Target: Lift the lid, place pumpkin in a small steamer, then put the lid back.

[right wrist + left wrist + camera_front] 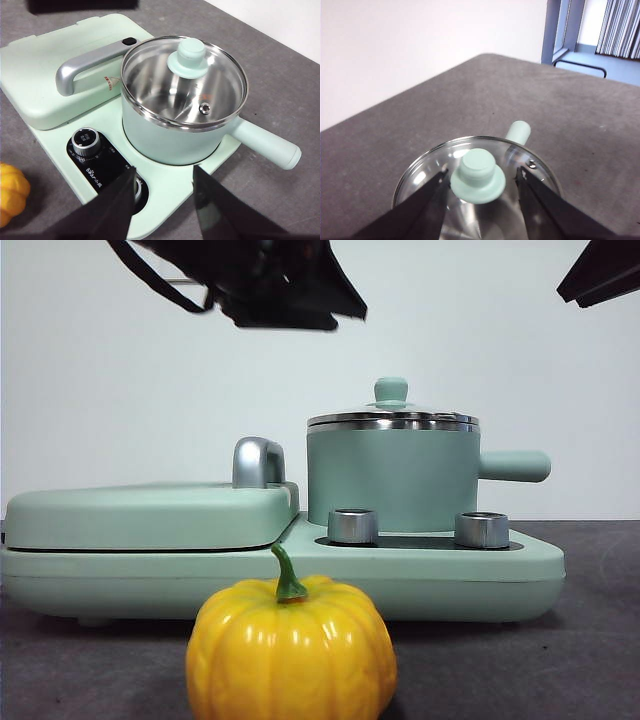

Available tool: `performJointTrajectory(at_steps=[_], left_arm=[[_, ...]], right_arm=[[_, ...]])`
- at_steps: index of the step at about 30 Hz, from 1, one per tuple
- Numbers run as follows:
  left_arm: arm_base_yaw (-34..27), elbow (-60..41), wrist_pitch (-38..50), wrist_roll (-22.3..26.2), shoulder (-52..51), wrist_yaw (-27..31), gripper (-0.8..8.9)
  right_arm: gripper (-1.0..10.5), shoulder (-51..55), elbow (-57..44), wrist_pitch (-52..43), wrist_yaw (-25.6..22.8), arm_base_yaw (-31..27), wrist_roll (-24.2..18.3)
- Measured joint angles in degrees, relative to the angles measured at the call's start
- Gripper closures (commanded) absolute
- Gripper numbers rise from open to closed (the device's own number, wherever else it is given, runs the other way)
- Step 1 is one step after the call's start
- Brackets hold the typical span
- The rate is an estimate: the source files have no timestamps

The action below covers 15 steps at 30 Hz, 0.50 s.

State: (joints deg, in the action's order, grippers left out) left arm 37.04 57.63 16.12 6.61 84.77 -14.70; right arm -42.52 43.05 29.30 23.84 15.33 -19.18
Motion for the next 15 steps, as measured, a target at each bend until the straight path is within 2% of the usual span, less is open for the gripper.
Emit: performJointTrajectory(at_steps=[15], left_arm=[[0.8,11.5,0.0,0.0,12.2,0.0,5.95]], right_arm=[[7.7,0.0,0.0,0.0,0.0,0.0,0.0]])
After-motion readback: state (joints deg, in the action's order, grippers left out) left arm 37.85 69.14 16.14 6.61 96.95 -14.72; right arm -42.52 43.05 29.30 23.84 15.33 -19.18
